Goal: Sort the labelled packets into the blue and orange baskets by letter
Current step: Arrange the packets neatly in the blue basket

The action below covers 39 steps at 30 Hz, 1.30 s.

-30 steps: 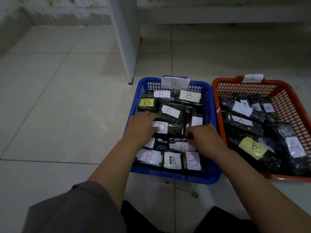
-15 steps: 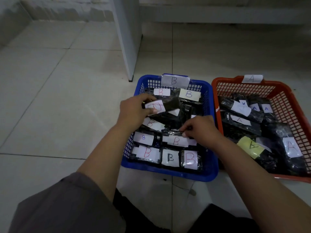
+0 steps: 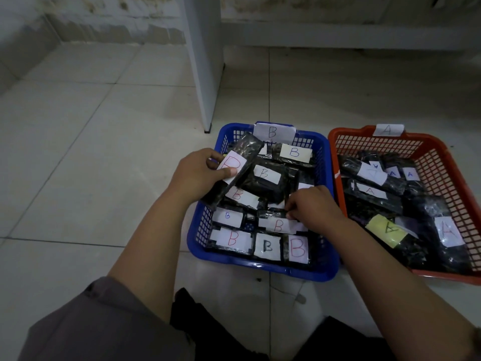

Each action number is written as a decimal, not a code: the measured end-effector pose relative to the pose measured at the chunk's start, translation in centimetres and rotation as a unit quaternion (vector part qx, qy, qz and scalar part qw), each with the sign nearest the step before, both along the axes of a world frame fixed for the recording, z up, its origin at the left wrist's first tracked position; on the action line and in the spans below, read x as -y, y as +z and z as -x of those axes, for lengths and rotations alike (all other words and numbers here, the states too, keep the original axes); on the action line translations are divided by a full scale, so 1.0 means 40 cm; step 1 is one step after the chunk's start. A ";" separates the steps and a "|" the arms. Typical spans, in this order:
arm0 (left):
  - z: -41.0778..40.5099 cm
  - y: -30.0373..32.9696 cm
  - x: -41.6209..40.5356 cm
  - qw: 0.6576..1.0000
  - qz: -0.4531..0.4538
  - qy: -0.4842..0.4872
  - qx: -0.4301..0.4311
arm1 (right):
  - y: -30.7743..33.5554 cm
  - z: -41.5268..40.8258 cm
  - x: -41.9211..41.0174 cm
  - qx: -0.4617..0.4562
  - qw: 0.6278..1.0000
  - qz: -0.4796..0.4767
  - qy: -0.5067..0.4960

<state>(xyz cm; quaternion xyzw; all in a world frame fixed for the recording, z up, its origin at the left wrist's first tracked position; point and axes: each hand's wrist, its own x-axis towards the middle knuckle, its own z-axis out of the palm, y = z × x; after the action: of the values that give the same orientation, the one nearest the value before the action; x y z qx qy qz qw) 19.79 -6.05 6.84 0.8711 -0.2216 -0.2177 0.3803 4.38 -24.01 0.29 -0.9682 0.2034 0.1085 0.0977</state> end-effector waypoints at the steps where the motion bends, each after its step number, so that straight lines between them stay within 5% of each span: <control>1: 0.008 0.003 0.000 1.000 -0.002 -0.006 -0.013 | 0.009 0.003 -0.003 0.033 0.998 -0.048 -0.030; 2: 0.018 0.005 0.002 1.000 -0.003 -0.015 -0.024 | 0.026 0.003 -0.010 0.086 0.983 -0.143 -0.083; 4: 0.041 0.005 0.013 0.999 -0.008 -0.039 -0.036 | 0.067 0.001 -0.035 0.185 0.891 -0.375 -0.178; 7: 0.073 -0.013 0.033 0.996 -0.003 -0.053 -0.073 | 0.098 -0.009 -0.069 0.191 0.785 -0.547 -0.218; 11: 0.095 -0.039 0.043 0.970 0.064 -0.003 -0.233 | 0.080 -0.018 -0.097 0.186 0.731 -0.611 -0.241; 14: 0.074 -0.053 0.017 0.992 0.018 -0.049 -0.112 | 0.066 -0.008 -0.098 0.202 0.698 -0.627 -0.283; 17: 0.052 -0.088 -0.008 0.950 -0.193 -0.212 0.125 | 0.063 0.013 -0.082 0.212 0.692 -0.625 -0.294; 20: 0.069 -0.128 -0.002 0.895 -0.280 -0.279 0.209 | 0.069 0.035 -0.059 0.219 0.712 -0.594 -0.305; 29: 0.071 -0.177 0.026 0.974 -0.121 -0.152 0.115 | 0.079 0.102 0.022 0.302 0.708 -0.511 -0.384; 39: 0.088 -0.158 0.023 0.978 -0.086 -0.129 0.139 | 0.066 0.089 -0.032 0.290 0.697 -0.540 -0.373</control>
<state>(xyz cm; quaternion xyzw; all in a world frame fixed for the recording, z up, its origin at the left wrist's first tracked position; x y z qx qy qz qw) 16.25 -6.96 0.53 0.8863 -0.3635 -0.1595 0.2384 0.81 -22.71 2.91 -0.5776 0.4162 -0.1316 0.6899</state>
